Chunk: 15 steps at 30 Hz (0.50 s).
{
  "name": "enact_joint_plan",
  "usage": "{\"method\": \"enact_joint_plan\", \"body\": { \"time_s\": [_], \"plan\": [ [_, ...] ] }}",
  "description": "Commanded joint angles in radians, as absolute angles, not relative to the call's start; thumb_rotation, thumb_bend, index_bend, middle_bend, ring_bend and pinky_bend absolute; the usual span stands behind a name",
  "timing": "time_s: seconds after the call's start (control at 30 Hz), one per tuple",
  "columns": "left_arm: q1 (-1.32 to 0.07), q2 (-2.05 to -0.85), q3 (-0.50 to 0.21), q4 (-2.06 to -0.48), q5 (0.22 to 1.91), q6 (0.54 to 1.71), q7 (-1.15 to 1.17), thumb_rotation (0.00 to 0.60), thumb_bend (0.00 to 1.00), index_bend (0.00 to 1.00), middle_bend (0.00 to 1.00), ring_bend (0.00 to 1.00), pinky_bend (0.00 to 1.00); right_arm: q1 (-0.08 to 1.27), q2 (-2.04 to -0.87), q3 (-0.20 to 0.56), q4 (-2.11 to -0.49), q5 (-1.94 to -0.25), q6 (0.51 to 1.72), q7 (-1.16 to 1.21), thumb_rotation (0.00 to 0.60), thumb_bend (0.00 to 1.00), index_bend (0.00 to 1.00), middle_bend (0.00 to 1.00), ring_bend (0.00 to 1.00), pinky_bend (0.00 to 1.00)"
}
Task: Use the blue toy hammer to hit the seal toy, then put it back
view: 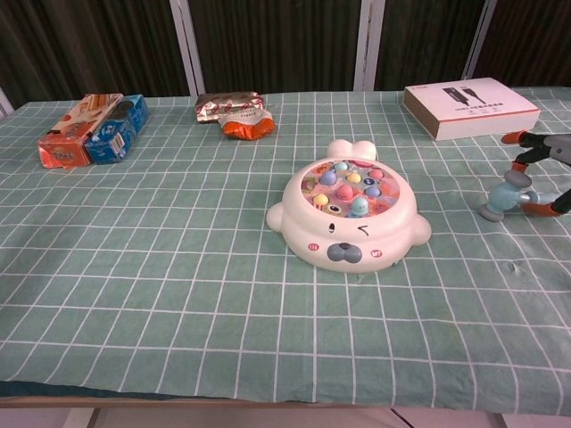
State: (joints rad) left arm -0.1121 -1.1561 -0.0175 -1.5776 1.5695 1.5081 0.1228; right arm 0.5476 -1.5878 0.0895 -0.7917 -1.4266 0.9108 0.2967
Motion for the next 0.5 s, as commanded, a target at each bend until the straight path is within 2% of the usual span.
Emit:
{"method": "enact_joint_plan", "body": {
  "time_s": [0.03, 0.5],
  "plan": [
    [-0.112, -1.156, -0.018, -1.578, 1.569, 1.509, 0.123, 0.600, 0.62, 0.03, 0.01, 0.00, 0.02, 0.551, -1.591, 0.088, -0.789, -1.428, 0.909, 0.300, 0.600, 0.49, 0.61, 0.00, 0.00, 0.04],
    [-0.109, -1.155, -0.018, -1.578, 1.570, 1.512, 0.121, 0.600, 0.62, 0.03, 0.01, 0.00, 0.02, 0.559, -1.598, 0.084, -0.784, -1.424, 0.899, 0.300, 0.600, 0.52, 0.62, 0.00, 0.00, 0.04]
  ]
}}
